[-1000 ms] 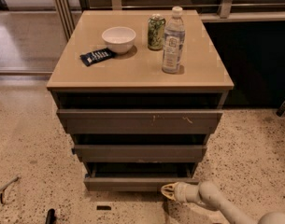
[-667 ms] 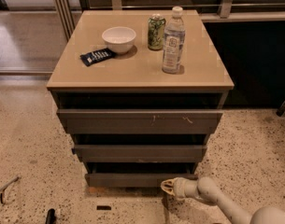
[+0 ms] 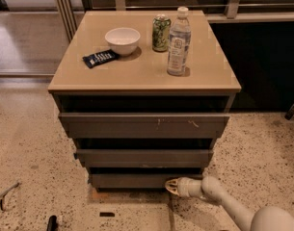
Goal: Close bottom drawer
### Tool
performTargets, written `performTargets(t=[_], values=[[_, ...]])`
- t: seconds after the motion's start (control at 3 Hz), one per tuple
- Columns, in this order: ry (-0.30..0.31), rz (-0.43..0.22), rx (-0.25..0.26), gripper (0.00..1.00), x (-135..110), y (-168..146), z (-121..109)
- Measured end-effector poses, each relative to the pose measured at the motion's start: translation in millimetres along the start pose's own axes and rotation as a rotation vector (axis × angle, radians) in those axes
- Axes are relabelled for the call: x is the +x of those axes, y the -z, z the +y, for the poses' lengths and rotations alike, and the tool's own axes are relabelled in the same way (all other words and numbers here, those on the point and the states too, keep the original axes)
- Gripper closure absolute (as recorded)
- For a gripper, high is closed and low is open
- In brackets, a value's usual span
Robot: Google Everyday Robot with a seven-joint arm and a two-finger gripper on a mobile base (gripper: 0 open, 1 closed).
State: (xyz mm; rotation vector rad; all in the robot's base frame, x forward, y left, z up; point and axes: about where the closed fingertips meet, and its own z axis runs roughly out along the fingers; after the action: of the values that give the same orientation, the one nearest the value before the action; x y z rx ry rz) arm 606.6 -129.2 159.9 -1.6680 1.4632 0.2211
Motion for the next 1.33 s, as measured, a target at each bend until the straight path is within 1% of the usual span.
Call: performTargets(t=[0.33,0.67,1.0,1.33], values=[[0.023,0.002,-0.037,1.0,-10,-3,-7],[0.002,0.007,-0.132,1.0,-15,0,5],[-0.076,-0.003,-0.278,1.0,-21,13,37],[-0.163,-0.039,-0.392,1.0,-33,33,75]])
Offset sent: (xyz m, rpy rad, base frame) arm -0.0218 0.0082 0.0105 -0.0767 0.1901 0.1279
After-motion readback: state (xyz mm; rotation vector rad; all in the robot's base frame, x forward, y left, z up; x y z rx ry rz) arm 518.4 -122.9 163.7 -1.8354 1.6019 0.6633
